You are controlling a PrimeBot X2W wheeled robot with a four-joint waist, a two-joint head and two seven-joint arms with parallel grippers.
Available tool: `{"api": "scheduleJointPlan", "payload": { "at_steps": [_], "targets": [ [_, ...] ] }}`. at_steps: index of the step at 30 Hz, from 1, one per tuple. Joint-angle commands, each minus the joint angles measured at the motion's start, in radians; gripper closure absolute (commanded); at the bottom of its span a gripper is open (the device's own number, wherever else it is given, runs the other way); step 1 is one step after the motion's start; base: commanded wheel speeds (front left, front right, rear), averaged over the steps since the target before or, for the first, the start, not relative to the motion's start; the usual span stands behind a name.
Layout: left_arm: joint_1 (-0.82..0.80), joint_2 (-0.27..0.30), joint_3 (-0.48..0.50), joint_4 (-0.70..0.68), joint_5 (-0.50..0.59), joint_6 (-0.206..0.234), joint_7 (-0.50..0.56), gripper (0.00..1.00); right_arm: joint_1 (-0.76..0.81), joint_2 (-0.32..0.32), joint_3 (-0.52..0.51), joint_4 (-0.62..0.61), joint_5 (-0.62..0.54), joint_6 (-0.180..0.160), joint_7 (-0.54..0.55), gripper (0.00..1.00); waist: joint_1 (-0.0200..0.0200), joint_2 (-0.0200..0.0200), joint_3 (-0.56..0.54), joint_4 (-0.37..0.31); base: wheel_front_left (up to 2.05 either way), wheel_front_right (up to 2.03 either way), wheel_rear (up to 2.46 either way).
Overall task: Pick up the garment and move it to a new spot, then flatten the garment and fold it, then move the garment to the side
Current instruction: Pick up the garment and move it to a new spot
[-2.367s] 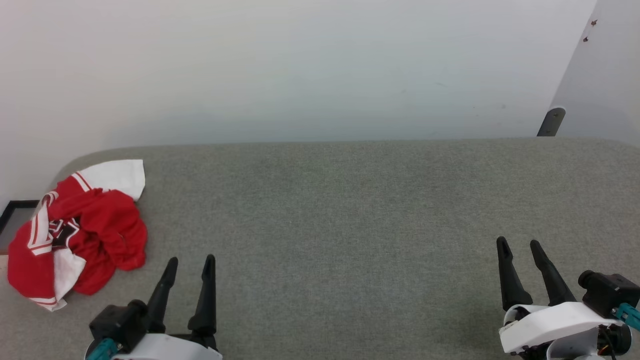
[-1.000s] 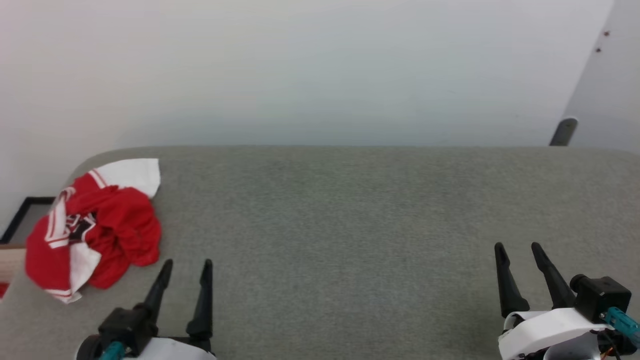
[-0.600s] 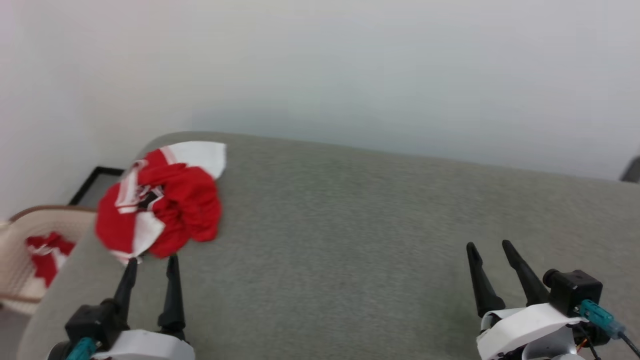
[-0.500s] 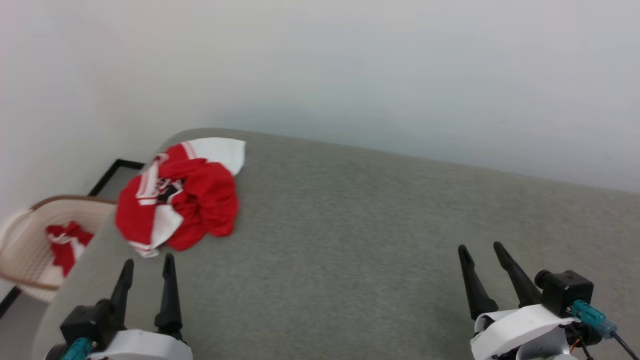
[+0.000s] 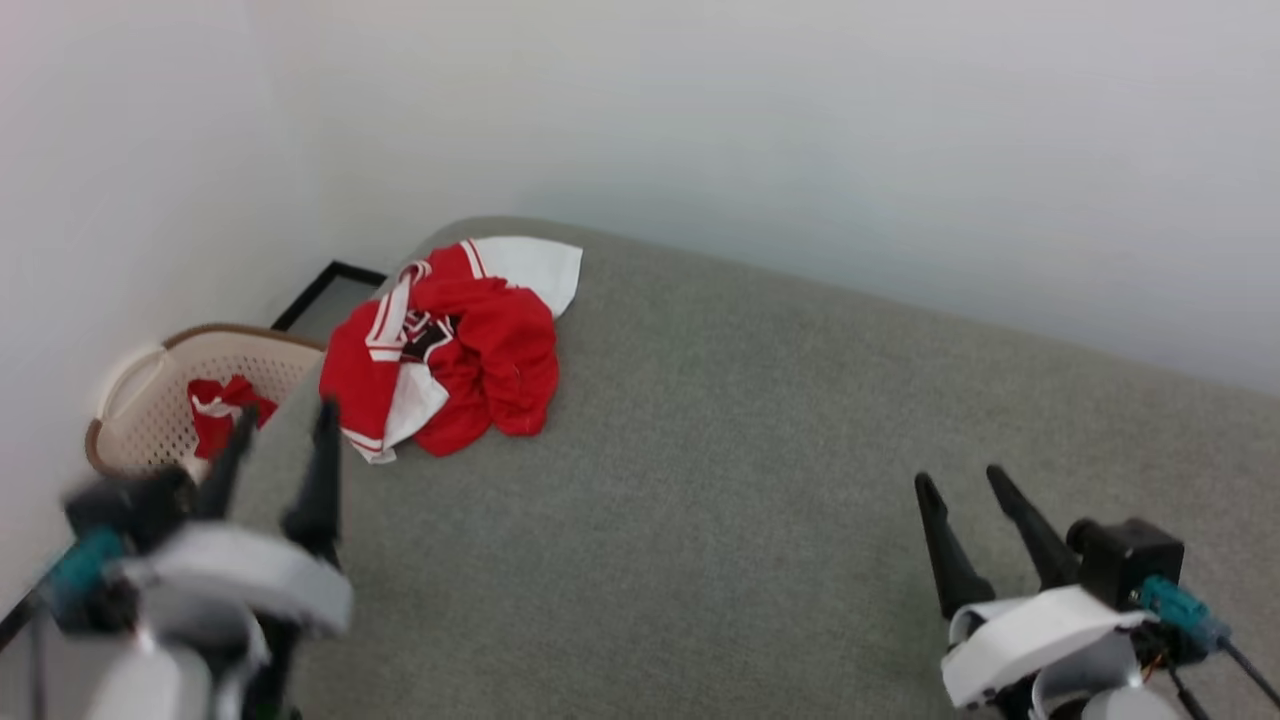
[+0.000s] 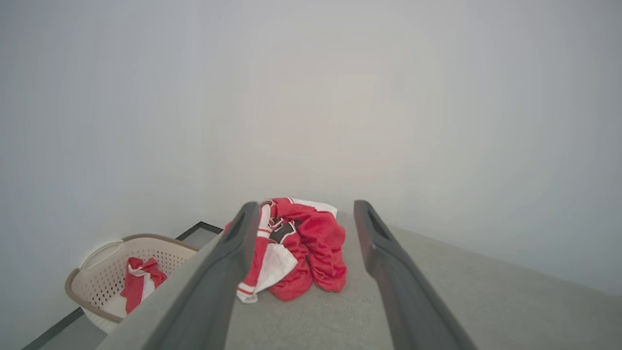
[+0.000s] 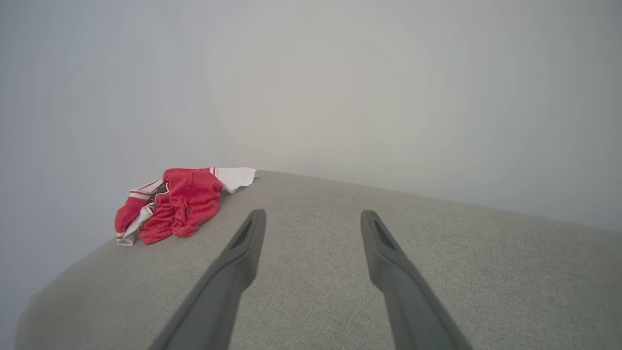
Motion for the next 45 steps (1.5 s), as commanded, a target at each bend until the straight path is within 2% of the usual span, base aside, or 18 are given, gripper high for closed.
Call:
{"api": "scheduleJointPlan", "payload": {
  "at_steps": [1, 7, 14, 18, 21, 27, 31, 35, 41, 42, 43, 44, 45],
  "targets": [
    [-0.047, 0.019, 0.010, 0.008, -0.016, -0.009, 0.022, 0.00, -0.029, 0.001, -0.003, -0.013, -0.017, 0.000, 0.006, 0.00, 0.0000, -0.0001, 0.079, -0.028, 0.00, 0.00, 0.00],
    [-0.305, 0.103, 0.029, 0.081, -0.099, -0.033, 0.211, 0.00, -0.101, -0.010, -0.008, -0.080, -0.059, 0.000, 0.046, 0.00, 0.0000, -0.0001, 0.248, -0.094, 0.00, 0.00, 0.00],
    [-0.561, 0.181, 0.018, 0.243, -0.163, -0.035, 0.444, 0.00, -0.171, -0.030, -0.010, -0.148, -0.063, 0.000, 0.067, 0.00, 0.0000, -0.0001, 0.428, -0.175, 0.00, 0.00, 0.00],
    [-0.672, 0.217, 0.003, 0.363, -0.198, -0.025, 0.598, 0.00, -0.212, -0.040, -0.007, -0.182, -0.061, 0.000, 0.070, 0.00, 0.0000, -0.0001, 0.519, -0.223, 0.00, 0.00, 0.00],
    [-0.742, 0.247, -0.012, 0.438, -0.184, -0.008, 0.667, 0.00, -0.236, -0.043, -0.013, -0.209, -0.055, 0.000, 0.076, 0.00, 0.0000, -0.0001, 0.584, -0.253, 0.00, 0.00, 0.00],
    [-0.846, 0.273, -0.036, 0.596, -0.177, 0.011, 0.757, 0.00, -0.266, -0.049, -0.006, -0.246, -0.049, 0.000, 0.078, 0.00, 0.0000, -0.0001, 0.674, -0.300, 0.00, 0.00, 0.00],
    [-0.890, 0.278, -0.042, 0.684, -0.166, 0.027, 0.750, 0.00, -0.273, -0.048, -0.005, -0.259, -0.040, 0.000, 0.084, 0.00, 0.0000, -0.0001, 0.712, -0.319, 0.00, 0.00, 0.00],
    [-0.909, 0.277, -0.053, 0.748, -0.162, 0.022, 0.755, 0.00, -0.277, -0.049, -0.012, -0.263, -0.041, 0.000, 0.082, 0.00, 0.0000, -0.0001, 0.725, -0.323, 0.00, 0.00, 0.00],
    [-0.908, 0.232, -0.081, 0.855, -0.154, 0.004, 0.722, 0.00, -0.271, -0.054, -0.032, -0.251, -0.040, -0.001, 0.096, 0.00, 0.0000, -0.0001, 0.725, -0.311, 0.00, 0.00, 0.00],
    [-0.911, 0.226, -0.083, 0.868, -0.156, 0.003, 0.713, 0.12, -0.270, -0.054, -0.033, -0.250, -0.040, -0.001, 0.098, 0.00, 0.0000, -0.0001, 0.720, -0.306, 0.00, 0.00, 0.00],
    [-0.915, 0.222, -0.086, 0.875, -0.152, 0.000, 0.693, 0.74, -0.268, -0.055, -0.034, -0.248, -0.040, -0.001, 0.099, 0.00, 0.0000, -0.0001, 0.714, -0.301, 0.00, 0.00, 0.00],
    [-0.921, 0.225, -0.088, 0.883, -0.148, -0.007, 0.680, 1.00, -0.265, -0.057, -0.034, -0.244, -0.041, -0.001, 0.100, 0.00, 0.0000, -0.0001, 0.706, -0.295, 0.00, 0.00, 0.00],
    [-0.928, 0.228, -0.090, 0.890, -0.144, -0.007, 0.666, 1.00, -0.261, -0.058, -0.034, -0.240, -0.041, -0.001, 0.100, 0.00, 0.0000, -0.0001, 0.697, -0.290, 0.00, 0.00, 0.00]
  ]
}}
